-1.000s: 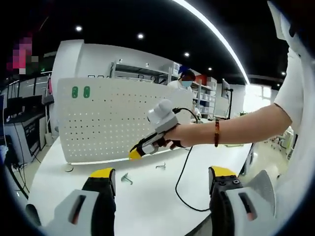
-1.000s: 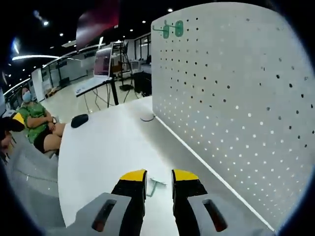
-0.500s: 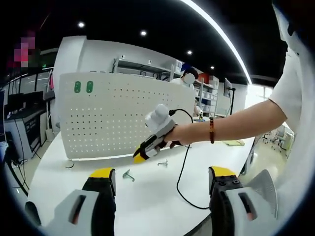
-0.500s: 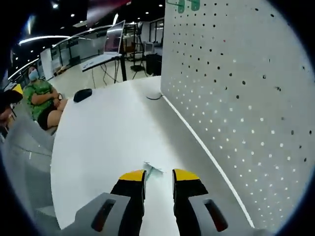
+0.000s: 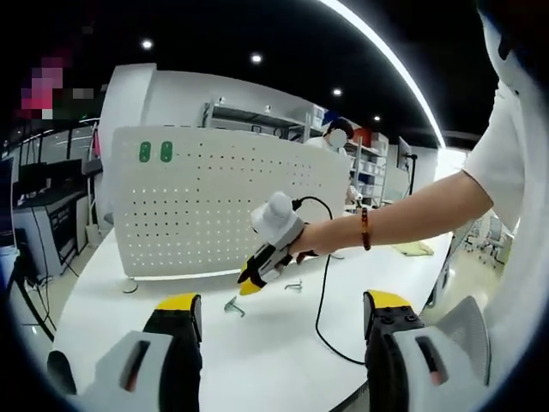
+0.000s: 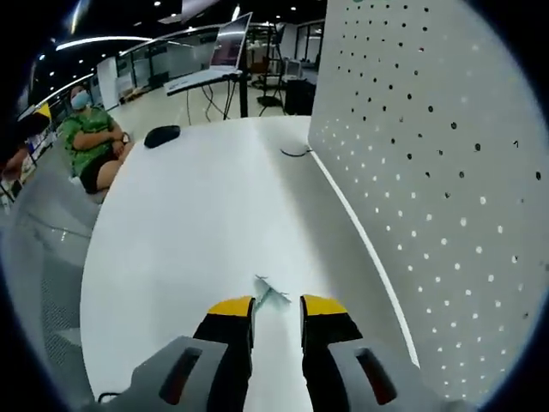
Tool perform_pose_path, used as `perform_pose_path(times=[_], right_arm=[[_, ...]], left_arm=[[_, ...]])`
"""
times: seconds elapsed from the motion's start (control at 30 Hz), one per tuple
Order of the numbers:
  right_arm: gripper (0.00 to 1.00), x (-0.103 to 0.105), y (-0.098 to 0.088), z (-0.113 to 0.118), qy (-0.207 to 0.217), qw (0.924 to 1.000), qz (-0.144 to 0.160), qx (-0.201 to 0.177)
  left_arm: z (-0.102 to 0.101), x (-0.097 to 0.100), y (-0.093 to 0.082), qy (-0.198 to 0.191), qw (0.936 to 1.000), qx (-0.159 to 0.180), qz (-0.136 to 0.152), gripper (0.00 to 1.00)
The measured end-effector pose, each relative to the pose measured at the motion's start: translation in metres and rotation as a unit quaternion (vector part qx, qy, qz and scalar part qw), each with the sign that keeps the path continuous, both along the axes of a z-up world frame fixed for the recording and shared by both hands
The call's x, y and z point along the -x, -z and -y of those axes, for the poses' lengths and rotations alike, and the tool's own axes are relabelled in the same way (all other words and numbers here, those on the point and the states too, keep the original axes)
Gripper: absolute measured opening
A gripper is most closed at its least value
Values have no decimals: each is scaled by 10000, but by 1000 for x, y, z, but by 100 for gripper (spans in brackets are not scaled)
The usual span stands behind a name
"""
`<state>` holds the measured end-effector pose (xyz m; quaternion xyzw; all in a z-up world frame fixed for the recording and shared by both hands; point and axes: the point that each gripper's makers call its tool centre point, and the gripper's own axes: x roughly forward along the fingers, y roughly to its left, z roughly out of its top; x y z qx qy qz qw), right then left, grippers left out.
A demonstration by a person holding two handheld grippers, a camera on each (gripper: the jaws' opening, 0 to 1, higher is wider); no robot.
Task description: Insert the hook assembly into the mounting plate slot until the hook locks in place.
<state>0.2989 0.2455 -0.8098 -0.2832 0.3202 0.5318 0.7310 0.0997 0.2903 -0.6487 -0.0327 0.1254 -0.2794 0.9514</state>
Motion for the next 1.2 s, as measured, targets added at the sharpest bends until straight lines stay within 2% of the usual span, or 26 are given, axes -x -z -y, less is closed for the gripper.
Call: perform_pose_path(times=[0.43, 0.57, 0.9, 1.2], right_arm=[[13, -7, 22, -2, -352, 9987, -33, 364], [10, -10, 25, -4, -368, 9986, -42, 365], [10, -9, 36, -10, -749, 9953, 73, 608], [9, -7, 40, -15, -1004, 9929, 84, 629]], left_arm=[[-4, -4, 7, -129, 9998, 80, -96, 78], [-5, -4, 8, -161, 9998, 96, -111, 78], [-8, -5, 10, -206, 9996, 132, -153, 78], [-10, -6, 10, -267, 9993, 205, -171, 77]])
